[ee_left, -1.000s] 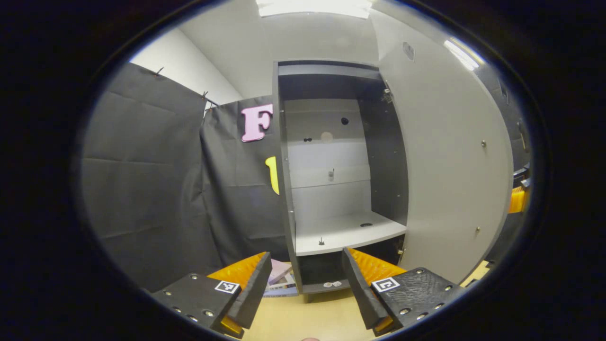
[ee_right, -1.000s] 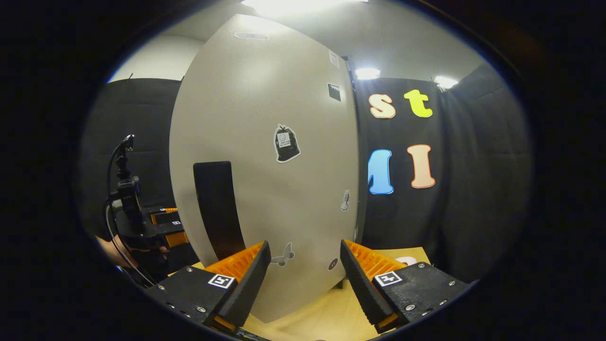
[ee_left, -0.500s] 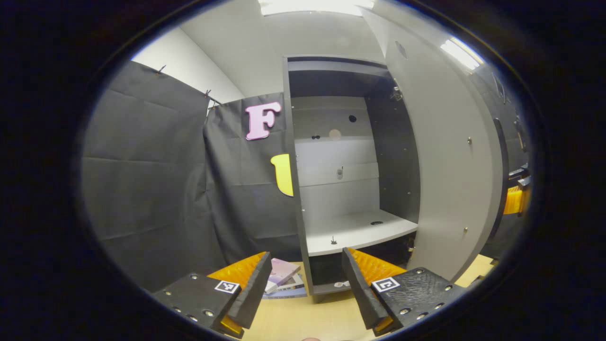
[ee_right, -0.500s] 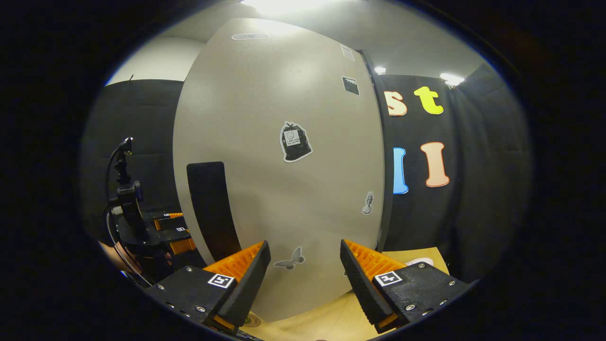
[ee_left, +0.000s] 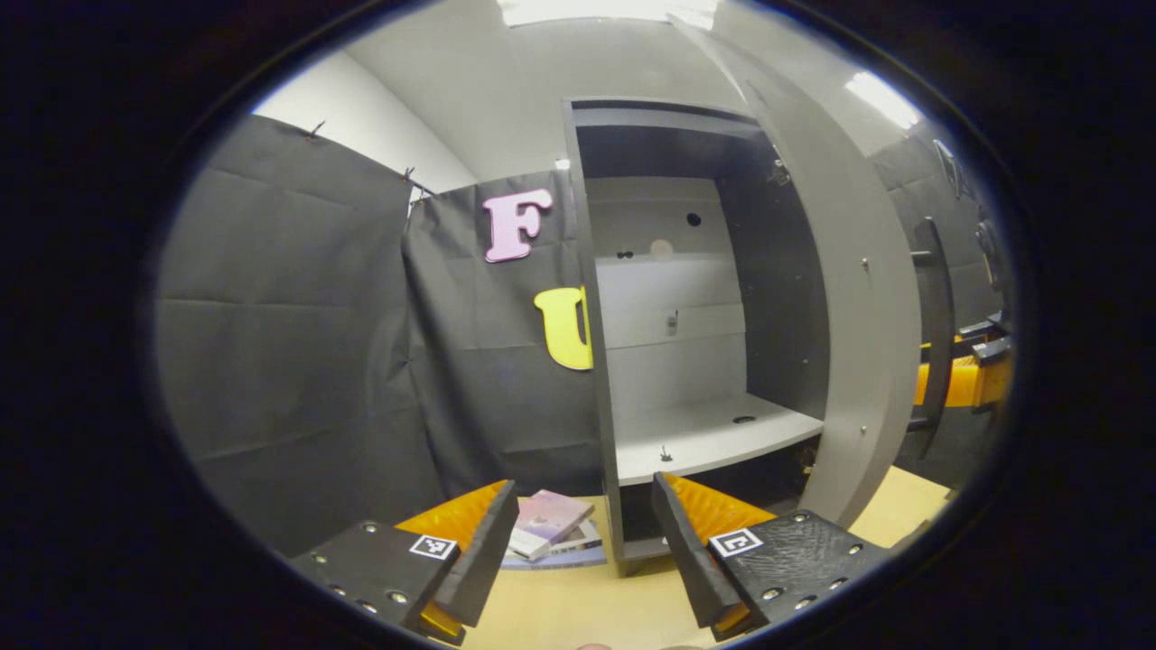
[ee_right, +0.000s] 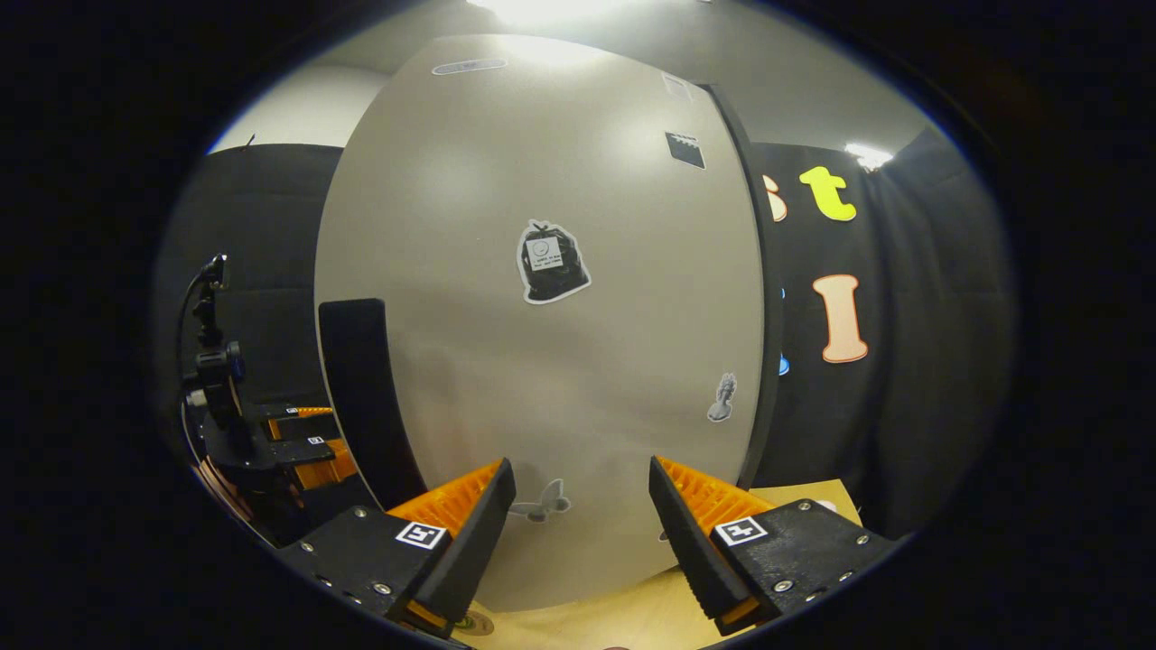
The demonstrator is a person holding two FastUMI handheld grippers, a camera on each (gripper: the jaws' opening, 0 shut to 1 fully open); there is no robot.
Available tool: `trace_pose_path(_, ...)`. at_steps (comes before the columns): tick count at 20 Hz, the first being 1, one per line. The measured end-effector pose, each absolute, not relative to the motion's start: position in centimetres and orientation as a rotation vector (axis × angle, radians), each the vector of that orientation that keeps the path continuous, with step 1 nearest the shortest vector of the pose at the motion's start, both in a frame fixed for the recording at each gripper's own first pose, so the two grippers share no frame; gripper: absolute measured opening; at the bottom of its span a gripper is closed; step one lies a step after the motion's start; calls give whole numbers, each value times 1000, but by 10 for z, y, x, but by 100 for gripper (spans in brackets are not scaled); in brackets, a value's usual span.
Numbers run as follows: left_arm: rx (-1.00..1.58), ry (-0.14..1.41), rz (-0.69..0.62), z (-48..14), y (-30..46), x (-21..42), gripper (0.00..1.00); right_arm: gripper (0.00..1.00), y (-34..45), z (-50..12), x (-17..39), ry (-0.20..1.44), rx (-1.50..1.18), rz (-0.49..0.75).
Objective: Open the cabinet door with the right hand, grasp the bottle in the cabinet with the left hand and place it on the coaster, then close the cabinet door with the right hand.
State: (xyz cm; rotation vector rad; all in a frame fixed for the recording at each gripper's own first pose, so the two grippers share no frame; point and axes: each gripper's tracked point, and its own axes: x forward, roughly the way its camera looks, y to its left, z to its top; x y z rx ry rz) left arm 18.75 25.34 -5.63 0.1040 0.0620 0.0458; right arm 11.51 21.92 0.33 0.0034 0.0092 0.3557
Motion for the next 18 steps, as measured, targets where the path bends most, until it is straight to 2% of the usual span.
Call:
trace_pose_path(5,99,51,49,-52,248,191,90,92,192,6,120,-20,6,254)
trace_pose_path(9,97,38,19,-48,228,195,90,93,140,6,126,-57,-13,6)
trace_pose_path(10,100,36,19,-47,225,193,86,93,134,4,126,-54,7,-25)
trace_pose_path(11,99,25,20,-43,222,191,86,93,130,3,127,-60,27,-53)
trace_pose_path(13,106,13,23,-38,216,191,81,93,134,4,127,-75,73,-56)
trace_pose_path(14,113,6,24,-37,213,189,85,90,140,3,127,-74,81,-43)
trace_pose_path(15,113,-2,24,-34,209,188,85,90,142,0,128,-69,70,-39)
trace_pose_path(16,109,-3,21,-34,204,188,89,93,144,-2,127,-67,57,-31)
trace_pose_path(17,103,-5,24,-33,201,187,86,93,149,-2,127,-67,57,-16)
trace_pose_path(18,93,-7,27,-33,201,186,89,92,151,-4,126,-62,65,-15)
